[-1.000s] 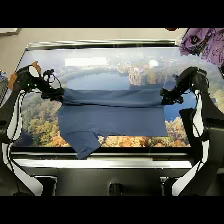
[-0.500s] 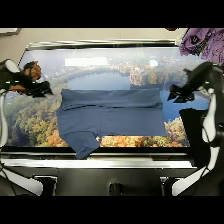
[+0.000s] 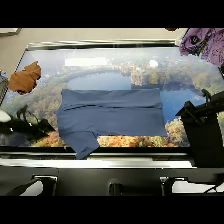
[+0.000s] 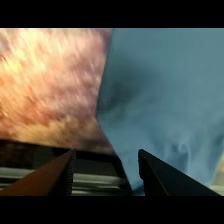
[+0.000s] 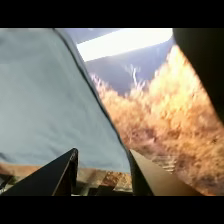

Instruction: Fold the clothes and pants, and hang the long-sleeved shirts on hangers.

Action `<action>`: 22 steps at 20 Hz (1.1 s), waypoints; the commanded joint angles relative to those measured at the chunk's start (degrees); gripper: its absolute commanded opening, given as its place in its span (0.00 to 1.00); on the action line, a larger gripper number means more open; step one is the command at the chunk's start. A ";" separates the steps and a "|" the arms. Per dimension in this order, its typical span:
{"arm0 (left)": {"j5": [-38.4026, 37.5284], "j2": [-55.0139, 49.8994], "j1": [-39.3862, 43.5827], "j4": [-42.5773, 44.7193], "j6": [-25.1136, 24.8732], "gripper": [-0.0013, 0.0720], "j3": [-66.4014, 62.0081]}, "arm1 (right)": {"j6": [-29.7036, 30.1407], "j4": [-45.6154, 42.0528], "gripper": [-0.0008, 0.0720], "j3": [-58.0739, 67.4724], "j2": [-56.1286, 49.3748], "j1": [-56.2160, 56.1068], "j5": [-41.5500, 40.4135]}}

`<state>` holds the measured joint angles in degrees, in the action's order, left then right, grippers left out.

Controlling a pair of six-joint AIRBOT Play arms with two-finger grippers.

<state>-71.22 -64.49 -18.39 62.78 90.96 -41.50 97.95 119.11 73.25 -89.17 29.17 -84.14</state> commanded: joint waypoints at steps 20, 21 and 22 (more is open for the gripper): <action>20.24 2.23 17.05 -19.78 -2.99 0.04 19.32 | 3.08 0.55 0.52 -8.26 3.21 0.85 0.68; 20.15 2.43 17.05 -19.76 -2.97 0.04 18.97 | 3.52 1.09 0.53 -10.40 3.21 0.85 0.92; 20.02 2.58 17.05 -19.76 -2.97 0.04 18.62 | 4.09 1.75 0.53 -12.50 3.21 0.85 1.42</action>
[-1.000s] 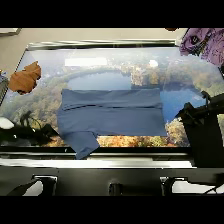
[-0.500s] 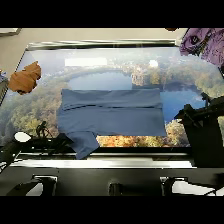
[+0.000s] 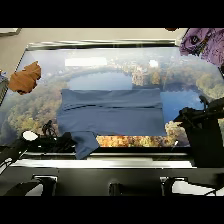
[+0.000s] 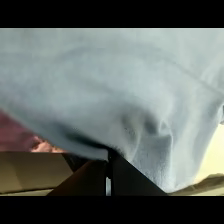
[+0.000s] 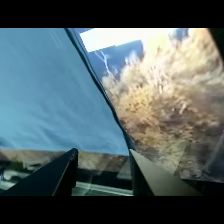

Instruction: Fold the clothes and pants, and hang the long-sleeved shirts on hangers.

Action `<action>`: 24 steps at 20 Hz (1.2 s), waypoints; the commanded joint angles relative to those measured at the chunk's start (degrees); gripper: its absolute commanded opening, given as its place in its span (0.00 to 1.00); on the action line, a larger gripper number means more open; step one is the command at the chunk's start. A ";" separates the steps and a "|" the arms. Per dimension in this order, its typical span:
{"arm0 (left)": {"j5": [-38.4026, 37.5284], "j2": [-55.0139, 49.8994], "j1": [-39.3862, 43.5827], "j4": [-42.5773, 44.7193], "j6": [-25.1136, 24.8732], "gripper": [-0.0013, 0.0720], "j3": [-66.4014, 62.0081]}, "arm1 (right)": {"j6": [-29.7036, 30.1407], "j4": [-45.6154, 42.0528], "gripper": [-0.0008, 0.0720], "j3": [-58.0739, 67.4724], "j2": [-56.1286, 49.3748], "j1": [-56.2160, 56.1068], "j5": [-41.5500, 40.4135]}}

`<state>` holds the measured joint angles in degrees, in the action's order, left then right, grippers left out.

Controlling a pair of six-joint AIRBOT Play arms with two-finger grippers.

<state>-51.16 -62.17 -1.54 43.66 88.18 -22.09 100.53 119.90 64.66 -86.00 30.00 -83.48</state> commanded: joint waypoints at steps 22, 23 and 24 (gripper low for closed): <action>-6.10 3.93 -5.11 1.22 -0.15 0.04 -2.93 | 5.46 5.60 0.05 -15.91 1.95 -7.39 14.56; -9.29 5.99 -7.56 3.52 -0.07 0.04 -3.98 | 4.37 4.70 0.05 -15.91 3.67 -7.41 13.57; -12.96 8.46 -9.88 6.40 0.55 0.04 -5.25 | 2.43 3.56 0.05 -15.91 5.86 -7.41 12.20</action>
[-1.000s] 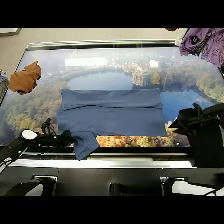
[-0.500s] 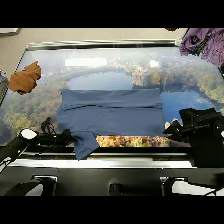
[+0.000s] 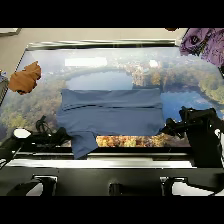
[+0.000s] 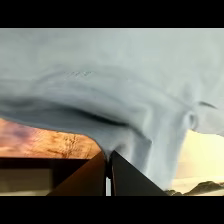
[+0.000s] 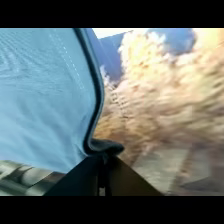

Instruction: Fold the clothes and pants, and hang the long-sleeved shirts on hangers.

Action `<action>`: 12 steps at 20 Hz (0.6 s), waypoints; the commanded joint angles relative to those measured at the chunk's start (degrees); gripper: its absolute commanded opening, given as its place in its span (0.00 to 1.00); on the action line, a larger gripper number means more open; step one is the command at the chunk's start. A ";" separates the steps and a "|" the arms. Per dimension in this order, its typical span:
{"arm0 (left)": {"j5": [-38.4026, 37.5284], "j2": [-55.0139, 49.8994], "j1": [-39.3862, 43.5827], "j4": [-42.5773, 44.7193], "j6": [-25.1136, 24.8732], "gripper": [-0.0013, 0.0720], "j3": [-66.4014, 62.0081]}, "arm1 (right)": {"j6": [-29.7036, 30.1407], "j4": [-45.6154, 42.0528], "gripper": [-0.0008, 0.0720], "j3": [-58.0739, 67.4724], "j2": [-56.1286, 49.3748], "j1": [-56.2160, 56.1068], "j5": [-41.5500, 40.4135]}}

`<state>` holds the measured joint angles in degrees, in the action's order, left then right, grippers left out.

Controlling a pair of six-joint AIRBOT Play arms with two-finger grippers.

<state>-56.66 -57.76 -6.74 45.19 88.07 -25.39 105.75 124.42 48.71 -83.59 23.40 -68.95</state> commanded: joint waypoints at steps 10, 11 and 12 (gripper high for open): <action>-27.26 22.86 -9.94 12.81 4.90 0.04 -6.75 | -13.51 -6.32 0.05 0.20 24.52 -0.87 -13.09; -26.12 21.88 -9.94 12.11 4.20 0.04 -6.75 | -13.40 -5.97 0.05 0.35 24.48 -0.85 -12.55; -24.48 20.44 -9.94 11.06 3.15 0.04 -6.75 | -12.92 -5.38 0.05 0.44 24.48 -0.85 -11.04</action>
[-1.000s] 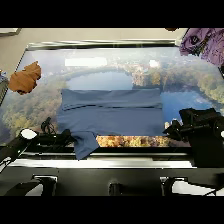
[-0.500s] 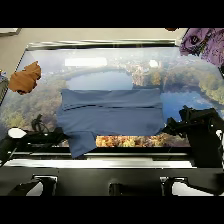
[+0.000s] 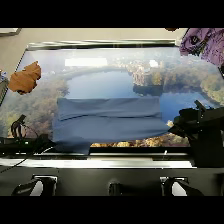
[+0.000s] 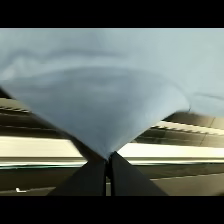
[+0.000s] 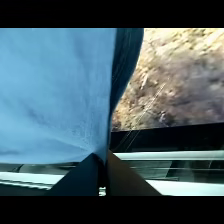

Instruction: Fold the clothes and pants, and hang the long-sleeved shirts on hangers.

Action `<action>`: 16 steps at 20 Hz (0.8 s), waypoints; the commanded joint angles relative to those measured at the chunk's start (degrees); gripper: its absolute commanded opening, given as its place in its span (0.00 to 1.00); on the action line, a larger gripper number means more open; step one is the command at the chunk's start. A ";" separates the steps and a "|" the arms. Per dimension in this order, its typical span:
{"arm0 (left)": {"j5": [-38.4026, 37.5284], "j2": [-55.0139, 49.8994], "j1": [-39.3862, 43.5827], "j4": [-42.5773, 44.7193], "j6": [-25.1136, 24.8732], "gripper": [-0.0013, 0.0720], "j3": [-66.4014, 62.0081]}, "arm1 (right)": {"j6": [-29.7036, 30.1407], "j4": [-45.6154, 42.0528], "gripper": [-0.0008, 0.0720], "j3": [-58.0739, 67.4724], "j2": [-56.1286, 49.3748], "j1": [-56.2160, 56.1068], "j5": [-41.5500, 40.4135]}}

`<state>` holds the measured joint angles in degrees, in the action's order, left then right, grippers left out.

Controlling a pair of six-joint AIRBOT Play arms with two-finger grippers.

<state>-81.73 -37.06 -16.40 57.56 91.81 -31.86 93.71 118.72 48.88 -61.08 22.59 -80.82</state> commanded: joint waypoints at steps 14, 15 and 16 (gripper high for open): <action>12.96 -44.17 7.43 -3.37 -8.96 0.04 -33.16 | -0.57 -2.71 0.05 16.06 -20.04 -11.91 19.96; 12.96 -47.10 7.61 -3.34 -8.94 0.04 -36.63 | -0.92 -2.64 0.05 17.97 -21.62 -12.20 20.44; 12.96 -49.62 7.63 -3.34 -8.90 0.03 -39.74 | -1.46 -3.02 0.05 19.54 -22.86 -12.15 20.92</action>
<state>-69.89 -78.39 -9.93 54.15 83.37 -62.89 94.19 117.99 63.59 -79.46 12.03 -62.83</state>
